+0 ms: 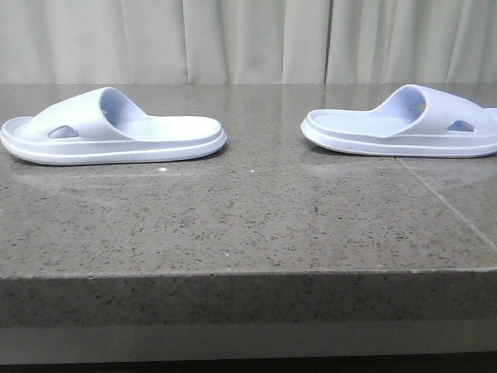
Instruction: Insert blue slippers together front up
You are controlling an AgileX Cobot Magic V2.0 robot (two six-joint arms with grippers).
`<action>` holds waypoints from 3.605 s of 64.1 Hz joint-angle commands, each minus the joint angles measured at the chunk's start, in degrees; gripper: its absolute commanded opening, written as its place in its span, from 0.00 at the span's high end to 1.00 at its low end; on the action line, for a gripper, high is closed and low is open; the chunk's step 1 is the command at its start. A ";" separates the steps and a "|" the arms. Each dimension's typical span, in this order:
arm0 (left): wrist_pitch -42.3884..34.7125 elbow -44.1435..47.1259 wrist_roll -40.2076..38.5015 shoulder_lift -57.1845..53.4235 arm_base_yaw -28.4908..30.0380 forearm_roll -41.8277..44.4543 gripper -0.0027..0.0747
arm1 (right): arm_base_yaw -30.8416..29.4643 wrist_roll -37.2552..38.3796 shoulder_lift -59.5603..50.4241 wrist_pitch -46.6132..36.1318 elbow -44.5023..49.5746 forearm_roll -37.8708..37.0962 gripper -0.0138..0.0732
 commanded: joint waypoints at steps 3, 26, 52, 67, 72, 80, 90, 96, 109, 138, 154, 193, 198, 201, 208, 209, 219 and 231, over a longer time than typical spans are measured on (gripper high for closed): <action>-4.80 0.37 -0.17 -0.93 -0.24 -0.18 0.99 | -0.40 -0.20 -0.94 -4.85 -0.22 -0.69 0.92; -4.80 0.37 -0.17 -0.93 -0.24 -0.18 0.99 | -0.40 -0.20 -0.94 -4.85 -0.22 -0.69 0.92; -4.80 0.37 -0.17 -0.93 -0.24 -0.18 0.99 | -0.40 -0.20 -0.94 -4.70 -0.22 -0.69 0.92; -4.80 0.37 -0.17 -0.93 -0.24 -0.18 0.99 | -0.40 -0.20 -0.94 -4.70 -0.22 -0.69 0.92; -4.80 0.37 -0.17 -0.93 -0.24 -0.18 0.99 | -0.40 -0.20 -0.94 -4.70 -0.22 -0.69 0.92; -4.80 0.37 -0.17 -0.93 -0.24 -0.18 0.99 | -0.40 -0.20 -0.94 -4.70 -0.22 -0.69 0.92; -5.36 0.37 -0.17 -0.93 -0.24 -0.18 0.99 | -0.40 -0.20 -0.94 -4.70 -0.22 -0.69 0.92; -5.36 0.37 -0.17 -0.93 -0.24 -0.18 0.99 | -0.40 -0.20 -0.94 -4.70 -0.22 -0.69 0.92; -8.16 -1.61 -0.17 -0.93 -0.24 -0.15 0.99 | -0.40 -0.20 -0.94 -3.04 -1.70 0.50 0.92; 11.53 -29.53 -0.17 10.91 -0.24 0.37 0.99 | -0.40 -0.31 5.58 14.16 -24.59 -0.04 0.92; 26.94 -42.19 -0.17 28.13 -0.24 0.37 0.99 | -0.40 -0.31 18.42 22.49 -35.47 0.02 0.92; 32.45 -42.48 -0.17 48.14 -0.24 0.26 0.99 | -0.40 -0.31 39.55 30.53 -37.79 0.02 0.90; 32.57 -42.48 -0.17 48.75 -0.24 0.26 0.99 | -0.40 -0.31 39.55 30.47 -37.79 0.02 0.81; 32.44 -42.48 -0.17 48.87 -0.24 0.26 0.98 | -0.40 -0.31 39.55 30.47 -37.79 0.02 0.71; 31.71 -42.48 -0.17 48.87 -0.24 0.26 0.85 | -0.40 -0.31 39.55 30.53 -37.79 0.02 0.49; 31.60 -42.48 -0.17 48.87 -0.24 0.26 0.83 | -0.40 -0.31 39.55 30.53 -37.79 0.02 0.45; 30.30 -42.48 -0.17 48.96 -0.24 0.26 0.40 | -0.40 -0.31 39.55 31.14 -37.79 0.02 0.33; 29.19 -42.60 -0.17 49.39 -0.24 0.04 0.27 | -0.40 -0.31 39.55 31.60 -37.79 0.79 0.33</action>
